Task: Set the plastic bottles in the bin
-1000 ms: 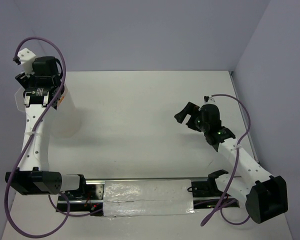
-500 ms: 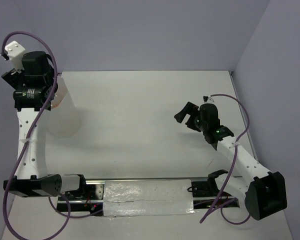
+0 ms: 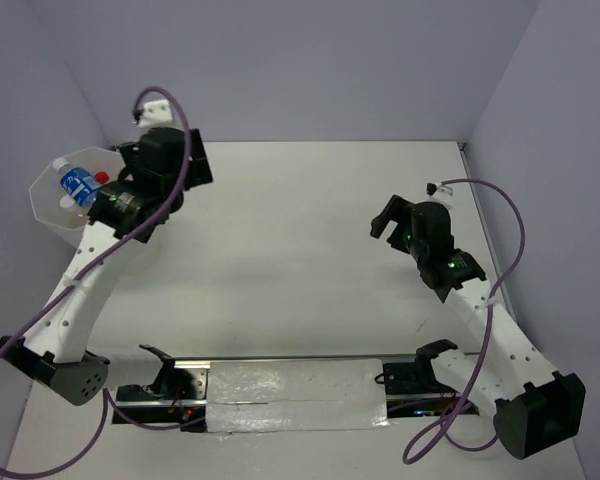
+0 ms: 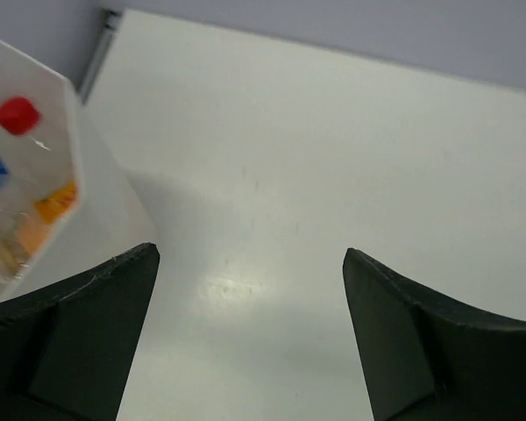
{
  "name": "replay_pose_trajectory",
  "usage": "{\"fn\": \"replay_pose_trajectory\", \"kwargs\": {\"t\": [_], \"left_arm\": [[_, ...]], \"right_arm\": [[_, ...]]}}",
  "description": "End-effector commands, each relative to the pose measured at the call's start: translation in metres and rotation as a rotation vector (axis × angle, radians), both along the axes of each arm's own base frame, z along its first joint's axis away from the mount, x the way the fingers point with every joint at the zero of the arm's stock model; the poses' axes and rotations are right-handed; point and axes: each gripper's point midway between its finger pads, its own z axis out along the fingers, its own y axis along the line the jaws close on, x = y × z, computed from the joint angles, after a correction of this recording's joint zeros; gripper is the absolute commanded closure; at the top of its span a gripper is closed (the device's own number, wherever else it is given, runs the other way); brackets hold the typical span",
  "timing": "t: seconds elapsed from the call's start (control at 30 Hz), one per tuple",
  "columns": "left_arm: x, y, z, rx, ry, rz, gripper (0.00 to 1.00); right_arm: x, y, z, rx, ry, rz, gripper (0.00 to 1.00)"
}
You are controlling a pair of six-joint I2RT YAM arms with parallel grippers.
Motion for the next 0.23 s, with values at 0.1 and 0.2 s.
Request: {"fn": "replay_pose_trajectory", "kwargs": {"t": [0.1, 0.2], "left_arm": [[0.009, -0.053, -0.033, -0.038, 0.034, -0.158, 0.01], [0.011, -0.066, -0.040, -0.052, 0.046, -0.210, 0.01]], "right_arm": [[-0.010, -0.034, 0.013, -0.150, 0.027, -0.107, 0.00], [-0.013, -0.035, 0.006, -0.162, 0.050, -0.105, 0.00]]}}
